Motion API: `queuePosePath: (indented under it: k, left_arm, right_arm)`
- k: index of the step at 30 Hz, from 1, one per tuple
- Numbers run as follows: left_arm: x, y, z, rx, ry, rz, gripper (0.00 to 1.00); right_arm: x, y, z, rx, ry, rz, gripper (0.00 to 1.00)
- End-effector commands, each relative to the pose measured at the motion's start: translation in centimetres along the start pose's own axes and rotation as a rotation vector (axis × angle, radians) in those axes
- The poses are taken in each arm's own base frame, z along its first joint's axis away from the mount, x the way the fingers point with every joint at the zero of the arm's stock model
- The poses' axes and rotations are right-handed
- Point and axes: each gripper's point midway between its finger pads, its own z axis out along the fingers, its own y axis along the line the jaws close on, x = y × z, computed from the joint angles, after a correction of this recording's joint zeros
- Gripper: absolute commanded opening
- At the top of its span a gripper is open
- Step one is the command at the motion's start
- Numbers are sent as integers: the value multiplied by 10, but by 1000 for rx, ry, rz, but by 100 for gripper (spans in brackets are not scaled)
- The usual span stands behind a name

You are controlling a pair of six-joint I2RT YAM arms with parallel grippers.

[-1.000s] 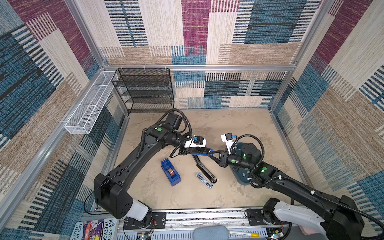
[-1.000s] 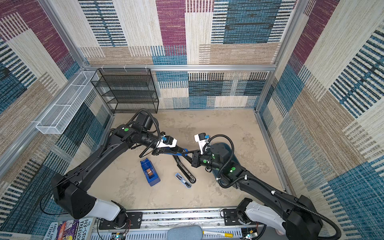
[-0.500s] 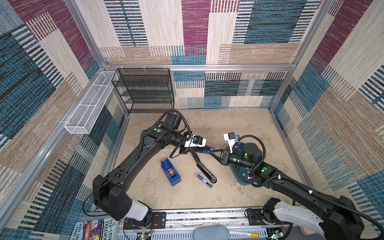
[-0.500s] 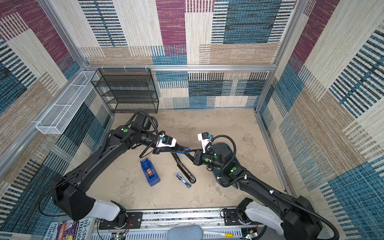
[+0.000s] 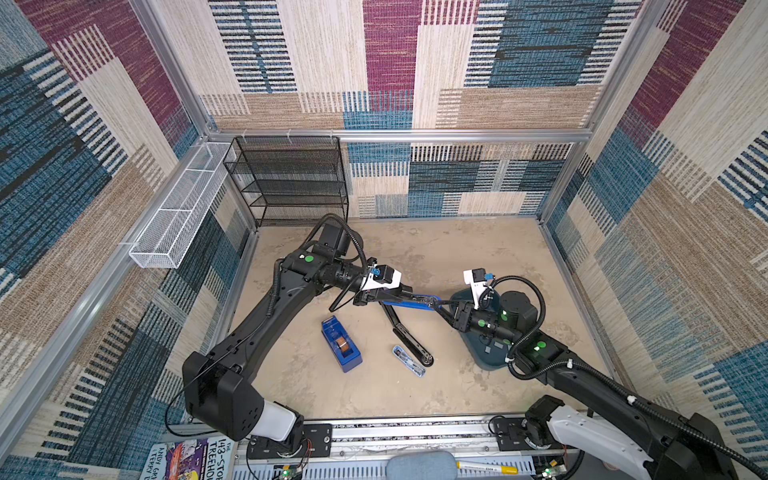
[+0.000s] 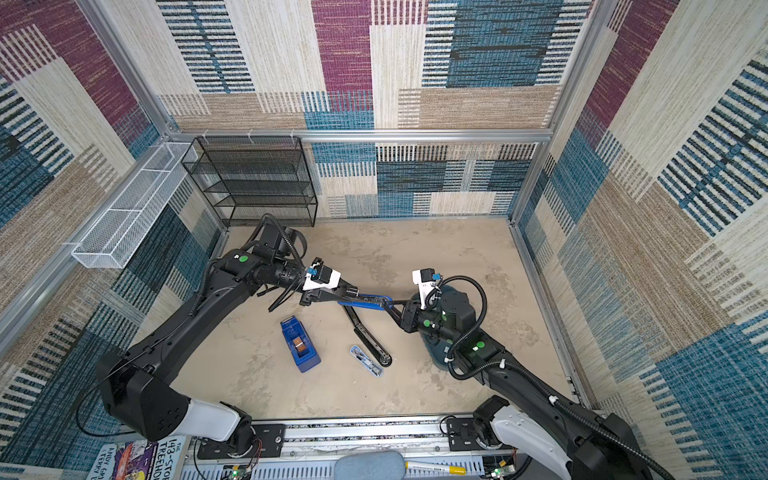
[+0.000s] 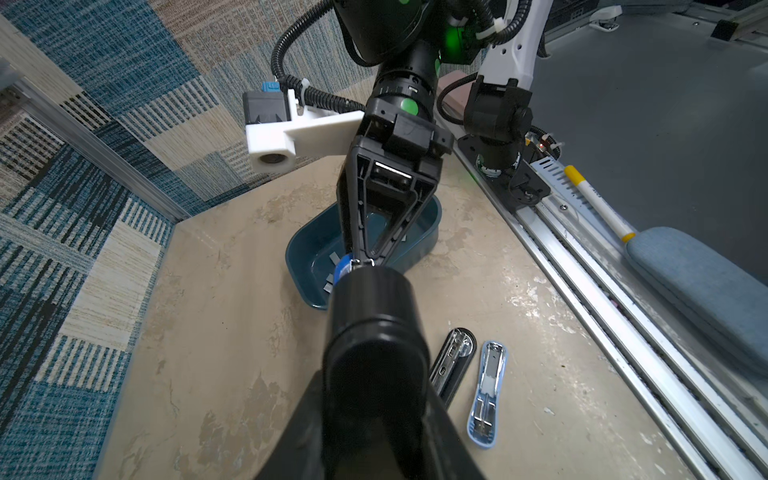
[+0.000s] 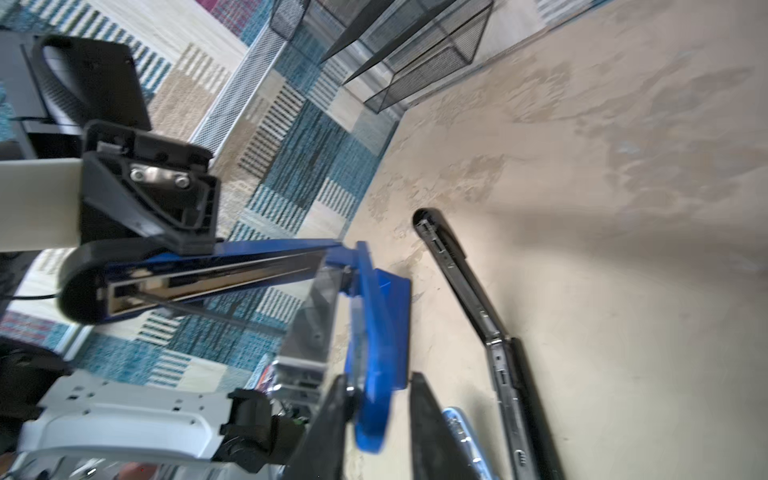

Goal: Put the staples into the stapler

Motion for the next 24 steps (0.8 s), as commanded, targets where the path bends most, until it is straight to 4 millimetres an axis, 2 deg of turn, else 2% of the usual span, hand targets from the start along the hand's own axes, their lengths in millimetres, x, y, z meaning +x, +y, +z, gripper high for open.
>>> queuePosePath:
  k: [1,4,8,17,20,24]
  left_arm:
    - [-14,-6,-2,34,-69,-34,0]
    - [-9,-5,-1,33,-49,-45,0]
    - [-8,-5,0,36,-48,-52,0]
    - [-8,-2,2,46,-58,-75,0]
    - [-5,-2,4,48,-49,-86,0]
    - [-5,-2,5,53,-50,-91,0]
  right_arm:
    - [-9,-14,-6,110,-33,-94,46]
    - [-16,-12,-13,133,-55,-137,54]
    - [-25,1,-21,106,-85,-218,57]
    - [-48,61,-39,-55,-135,-495,62]
    - [-51,85,-37,-114,-126,-555,60]
    - [-41,106,-19,-131,-78,-643,59]
